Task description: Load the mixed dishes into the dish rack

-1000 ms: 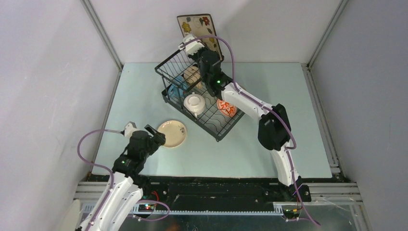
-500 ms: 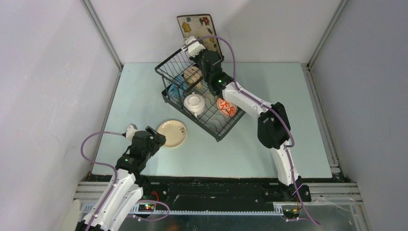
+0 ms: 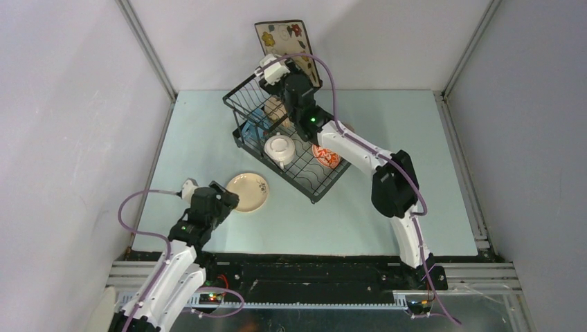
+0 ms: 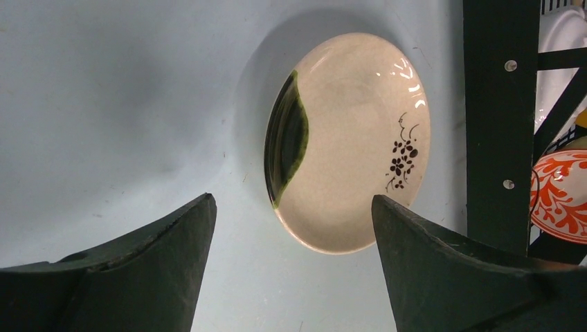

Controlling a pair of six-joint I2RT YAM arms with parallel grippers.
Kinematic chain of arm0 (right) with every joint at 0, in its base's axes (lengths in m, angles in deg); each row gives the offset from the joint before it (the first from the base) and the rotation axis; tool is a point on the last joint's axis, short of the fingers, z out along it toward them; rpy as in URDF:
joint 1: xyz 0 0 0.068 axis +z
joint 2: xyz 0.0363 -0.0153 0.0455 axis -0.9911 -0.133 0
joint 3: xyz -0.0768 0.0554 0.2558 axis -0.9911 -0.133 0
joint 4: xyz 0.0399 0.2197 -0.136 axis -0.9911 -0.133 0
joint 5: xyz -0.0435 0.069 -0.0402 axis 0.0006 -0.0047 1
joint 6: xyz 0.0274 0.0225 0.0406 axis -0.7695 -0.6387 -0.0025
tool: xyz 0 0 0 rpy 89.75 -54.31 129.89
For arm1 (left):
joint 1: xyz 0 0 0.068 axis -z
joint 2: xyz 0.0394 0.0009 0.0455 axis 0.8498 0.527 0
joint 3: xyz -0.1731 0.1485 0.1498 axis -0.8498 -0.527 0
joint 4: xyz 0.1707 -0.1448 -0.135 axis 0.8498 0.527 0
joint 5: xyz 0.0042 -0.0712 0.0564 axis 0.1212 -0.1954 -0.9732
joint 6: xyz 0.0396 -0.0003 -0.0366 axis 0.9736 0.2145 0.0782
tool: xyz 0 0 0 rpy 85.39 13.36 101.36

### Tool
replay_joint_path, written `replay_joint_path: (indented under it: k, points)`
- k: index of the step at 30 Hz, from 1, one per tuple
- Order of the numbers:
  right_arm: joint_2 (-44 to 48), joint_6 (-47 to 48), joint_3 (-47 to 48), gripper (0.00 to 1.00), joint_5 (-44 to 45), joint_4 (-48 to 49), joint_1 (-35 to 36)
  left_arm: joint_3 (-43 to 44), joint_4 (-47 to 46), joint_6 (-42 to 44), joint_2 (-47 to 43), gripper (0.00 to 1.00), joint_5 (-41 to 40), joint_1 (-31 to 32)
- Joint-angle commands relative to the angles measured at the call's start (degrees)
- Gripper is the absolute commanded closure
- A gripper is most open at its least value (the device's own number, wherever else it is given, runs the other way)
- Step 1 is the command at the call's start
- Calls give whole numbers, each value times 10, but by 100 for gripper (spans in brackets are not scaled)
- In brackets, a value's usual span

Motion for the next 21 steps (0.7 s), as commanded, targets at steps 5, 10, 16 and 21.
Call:
replay_joint_path:
  k: [5,10,16,21]
  points:
    - [146,11,-79,31,48,55,52,-20,-37,-28,19,17,-6,-5]
    - [245,-83,-171,31,37,30,70,-50,-96,-52,31,27,6,-7]
    - [363,-222,-296,31,-15,-7,72,-75,-173,-75,90,35,17,-8]
    - [444,-303,-382,32,-27,-49,71,-85,-226,-80,141,41,18,-9]
